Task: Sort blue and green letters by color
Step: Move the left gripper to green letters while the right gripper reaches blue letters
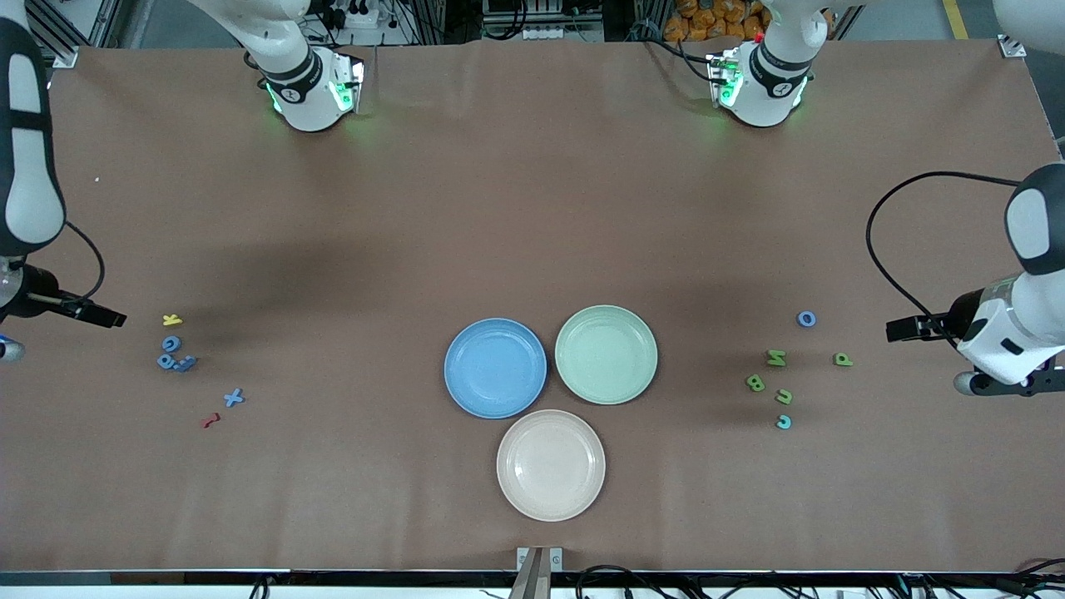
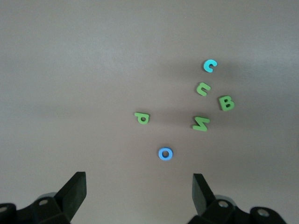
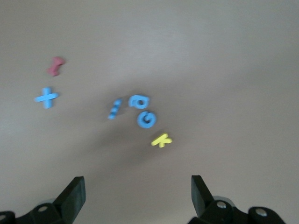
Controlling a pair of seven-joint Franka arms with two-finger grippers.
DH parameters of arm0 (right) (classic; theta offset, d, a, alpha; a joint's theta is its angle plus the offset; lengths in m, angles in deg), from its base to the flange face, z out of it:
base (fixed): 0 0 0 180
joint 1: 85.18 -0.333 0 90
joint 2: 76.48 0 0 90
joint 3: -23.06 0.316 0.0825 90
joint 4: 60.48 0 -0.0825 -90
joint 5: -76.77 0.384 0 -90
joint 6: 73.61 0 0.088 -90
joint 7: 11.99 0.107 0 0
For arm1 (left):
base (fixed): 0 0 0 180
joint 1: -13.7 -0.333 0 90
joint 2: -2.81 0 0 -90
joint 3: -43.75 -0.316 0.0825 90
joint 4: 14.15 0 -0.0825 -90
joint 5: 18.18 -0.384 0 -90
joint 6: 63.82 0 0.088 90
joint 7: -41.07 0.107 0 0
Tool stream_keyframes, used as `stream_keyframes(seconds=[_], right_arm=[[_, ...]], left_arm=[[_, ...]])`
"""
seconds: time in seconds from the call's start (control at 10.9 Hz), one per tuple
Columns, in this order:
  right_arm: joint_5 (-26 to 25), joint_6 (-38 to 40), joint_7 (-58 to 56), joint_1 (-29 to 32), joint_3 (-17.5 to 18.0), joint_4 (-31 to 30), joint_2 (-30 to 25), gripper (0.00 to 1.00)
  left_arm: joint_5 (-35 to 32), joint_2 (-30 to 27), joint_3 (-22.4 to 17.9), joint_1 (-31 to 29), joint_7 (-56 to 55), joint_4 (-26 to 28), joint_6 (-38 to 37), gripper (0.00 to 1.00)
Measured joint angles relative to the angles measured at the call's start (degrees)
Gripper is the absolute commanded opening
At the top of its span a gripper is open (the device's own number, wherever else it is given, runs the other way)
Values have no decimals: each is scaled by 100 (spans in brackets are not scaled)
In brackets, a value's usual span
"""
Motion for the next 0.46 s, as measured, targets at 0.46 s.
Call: stream_keyframes(seconds=[0.46], right_arm=[[4, -473, 393, 215, 29, 306, 763, 100]], left_arm=[[-67, 343, 9, -130, 384, 450, 1112, 100]])
